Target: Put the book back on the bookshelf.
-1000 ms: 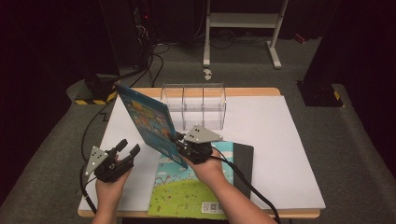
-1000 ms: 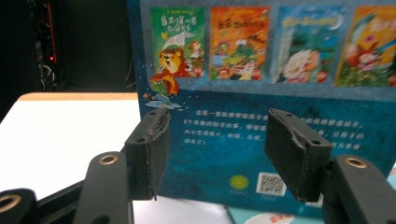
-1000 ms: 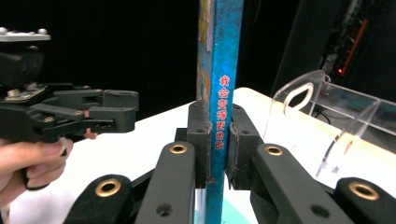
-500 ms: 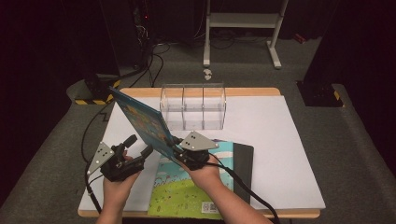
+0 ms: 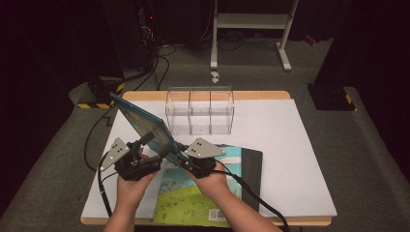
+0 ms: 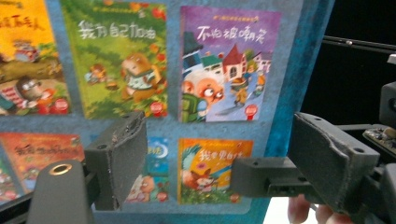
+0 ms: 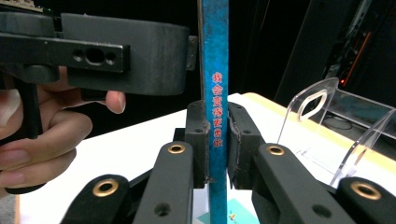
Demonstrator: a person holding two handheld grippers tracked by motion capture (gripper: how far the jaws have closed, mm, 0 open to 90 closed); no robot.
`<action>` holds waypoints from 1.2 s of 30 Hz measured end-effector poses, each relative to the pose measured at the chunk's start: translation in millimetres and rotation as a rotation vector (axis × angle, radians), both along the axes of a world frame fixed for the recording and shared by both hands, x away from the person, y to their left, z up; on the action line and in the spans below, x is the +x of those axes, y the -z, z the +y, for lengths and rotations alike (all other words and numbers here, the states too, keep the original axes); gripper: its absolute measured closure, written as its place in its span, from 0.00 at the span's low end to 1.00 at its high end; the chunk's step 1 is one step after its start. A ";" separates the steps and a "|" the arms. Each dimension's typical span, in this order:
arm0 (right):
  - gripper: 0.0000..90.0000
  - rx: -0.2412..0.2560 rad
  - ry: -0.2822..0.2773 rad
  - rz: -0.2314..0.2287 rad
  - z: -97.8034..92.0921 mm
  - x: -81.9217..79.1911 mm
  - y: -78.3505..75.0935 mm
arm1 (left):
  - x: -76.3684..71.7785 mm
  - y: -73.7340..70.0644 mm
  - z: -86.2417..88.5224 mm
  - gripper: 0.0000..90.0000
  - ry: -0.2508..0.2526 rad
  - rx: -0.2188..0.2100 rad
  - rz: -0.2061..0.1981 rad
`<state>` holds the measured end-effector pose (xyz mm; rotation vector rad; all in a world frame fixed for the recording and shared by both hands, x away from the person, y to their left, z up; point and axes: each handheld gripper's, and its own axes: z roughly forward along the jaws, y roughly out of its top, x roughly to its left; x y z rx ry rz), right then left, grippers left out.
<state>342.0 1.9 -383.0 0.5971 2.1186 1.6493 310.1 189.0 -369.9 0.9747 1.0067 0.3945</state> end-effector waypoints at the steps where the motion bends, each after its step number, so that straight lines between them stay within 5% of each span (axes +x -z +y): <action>1: 0.88 0.005 -0.005 0.013 -0.4 0.3 0.1 | 0.0 -0.2 -0.3 0.22 0.001 0.005 -0.001; 6: 0.75 -0.041 -0.023 0.104 -6.4 0.5 8.6 | -1.7 -0.7 -1.5 0.21 -0.011 0.002 0.004; 10: 0.74 -0.089 -0.040 0.150 -14.8 -2.6 22.0 | -3.4 0.4 -2.9 0.19 -0.027 -0.003 0.009; 15: 0.79 -0.115 -0.058 0.158 -17.1 -2.2 24.4 | -7.5 2.5 -3.8 0.17 -0.030 -0.022 0.048; 17: 0.81 -0.116 -0.078 0.171 -17.1 -1.2 24.3 | -10.8 4.0 -8.5 0.16 -0.070 0.017 0.043; 36: 0.76 -0.186 -0.193 0.206 -0.8 -8.0 29.2 | -15.4 15.7 -24.9 0.16 -0.209 0.135 0.065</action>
